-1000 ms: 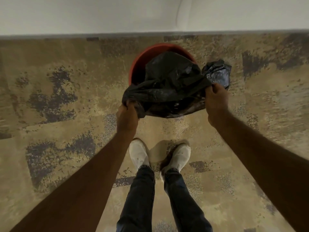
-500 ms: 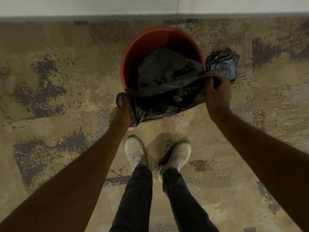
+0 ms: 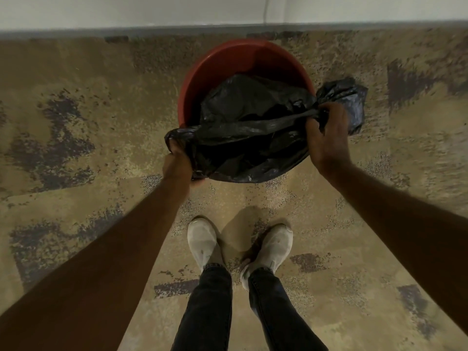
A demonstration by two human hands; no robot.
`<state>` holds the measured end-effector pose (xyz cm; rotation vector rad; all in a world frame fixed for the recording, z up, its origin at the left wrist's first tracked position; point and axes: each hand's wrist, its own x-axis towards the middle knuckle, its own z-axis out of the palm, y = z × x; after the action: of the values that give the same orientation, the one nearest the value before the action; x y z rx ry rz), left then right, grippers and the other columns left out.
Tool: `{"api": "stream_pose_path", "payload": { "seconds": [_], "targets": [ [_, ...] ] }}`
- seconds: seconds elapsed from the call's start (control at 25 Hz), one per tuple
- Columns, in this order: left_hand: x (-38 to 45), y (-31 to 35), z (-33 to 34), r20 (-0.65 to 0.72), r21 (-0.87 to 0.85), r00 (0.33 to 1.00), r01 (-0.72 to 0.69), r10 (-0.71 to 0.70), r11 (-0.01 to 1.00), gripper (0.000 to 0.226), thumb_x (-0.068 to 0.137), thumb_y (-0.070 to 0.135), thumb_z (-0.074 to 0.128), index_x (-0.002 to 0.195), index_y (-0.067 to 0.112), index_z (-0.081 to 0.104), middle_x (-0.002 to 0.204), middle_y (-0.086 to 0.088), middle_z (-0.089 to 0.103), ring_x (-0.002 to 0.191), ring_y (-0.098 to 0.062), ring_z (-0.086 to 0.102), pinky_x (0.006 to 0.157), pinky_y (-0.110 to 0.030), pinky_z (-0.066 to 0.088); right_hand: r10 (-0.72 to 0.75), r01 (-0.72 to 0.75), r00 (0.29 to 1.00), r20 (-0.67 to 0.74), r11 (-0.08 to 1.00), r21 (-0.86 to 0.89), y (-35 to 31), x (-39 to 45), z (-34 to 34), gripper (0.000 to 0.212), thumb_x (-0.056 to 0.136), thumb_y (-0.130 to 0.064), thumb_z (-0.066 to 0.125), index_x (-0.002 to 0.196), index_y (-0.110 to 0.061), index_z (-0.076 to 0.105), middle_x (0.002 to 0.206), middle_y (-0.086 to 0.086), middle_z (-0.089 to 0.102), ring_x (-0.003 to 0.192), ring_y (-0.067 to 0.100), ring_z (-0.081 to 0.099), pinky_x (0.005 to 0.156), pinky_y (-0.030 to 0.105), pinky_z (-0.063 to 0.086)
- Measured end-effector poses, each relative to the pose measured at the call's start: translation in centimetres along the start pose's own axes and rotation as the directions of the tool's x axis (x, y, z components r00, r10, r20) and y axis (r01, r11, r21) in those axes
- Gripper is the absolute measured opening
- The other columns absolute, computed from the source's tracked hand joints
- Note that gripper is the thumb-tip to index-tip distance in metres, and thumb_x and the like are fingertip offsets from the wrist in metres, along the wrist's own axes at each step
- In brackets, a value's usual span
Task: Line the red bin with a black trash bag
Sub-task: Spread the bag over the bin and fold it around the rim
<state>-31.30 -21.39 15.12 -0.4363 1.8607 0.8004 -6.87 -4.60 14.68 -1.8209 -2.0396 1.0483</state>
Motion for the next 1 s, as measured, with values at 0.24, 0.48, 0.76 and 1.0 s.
{"api": "stream_pose_path", "payload": {
  "seconds": [0.24,0.48,0.76,1.0],
  "targets": [
    [1.8,3.4,0.5,0.037,-0.123,0.999,-0.002,0.007,0.992,0.057,0.105,0.059,0.034,0.141,0.020,0.054,0.096,-0.001,0.064,0.094,-0.029,0.065,0.081,-0.050,0.062,0.161,-0.154,0.981,-0.106,0.986,0.071,-1.3,3.8,0.3,0.020,0.096,-0.019,0.057,0.112,-0.008,0.059,0.122,0.012,0.057,0.100,0.016,0.055,0.077,0.008,0.045],
    [3.5,7.0,1.0,-0.011,-0.204,0.999,-0.051,0.050,0.978,0.017,0.100,0.024,0.061,0.110,0.014,0.070,0.109,-0.005,0.074,0.101,-0.024,0.071,0.079,-0.042,0.062,0.343,-0.294,0.933,-0.111,0.902,0.317,-4.1,7.3,0.6,0.008,0.100,-0.024,0.055,0.103,-0.017,0.057,0.090,-0.004,0.058,0.081,0.010,0.053,0.068,0.026,0.046],
    [3.4,11.7,2.8,-0.044,-0.222,0.958,-0.285,0.283,0.932,0.017,0.099,0.009,0.063,0.083,0.013,0.063,0.086,-0.005,0.070,0.075,-0.019,0.068,0.070,-0.034,0.062,0.294,-0.249,0.954,-0.061,0.887,0.389,-6.6,10.2,1.7,0.015,0.101,-0.014,0.055,0.096,-0.018,0.068,0.083,-0.011,0.063,0.067,-0.008,0.058,0.053,0.006,0.045],
    [3.4,12.5,4.1,-0.092,-0.157,0.957,-0.286,0.274,0.945,0.024,0.095,0.026,0.073,0.080,0.015,0.056,0.092,-0.005,0.065,0.082,-0.021,0.062,0.064,-0.030,0.054,0.360,-0.340,0.933,0.021,0.857,0.386,-6.6,10.7,2.2,0.040,0.096,-0.035,0.069,0.061,-0.025,0.052,0.062,-0.008,0.053,0.061,0.010,0.053,0.057,0.025,0.044]
  ]
}}
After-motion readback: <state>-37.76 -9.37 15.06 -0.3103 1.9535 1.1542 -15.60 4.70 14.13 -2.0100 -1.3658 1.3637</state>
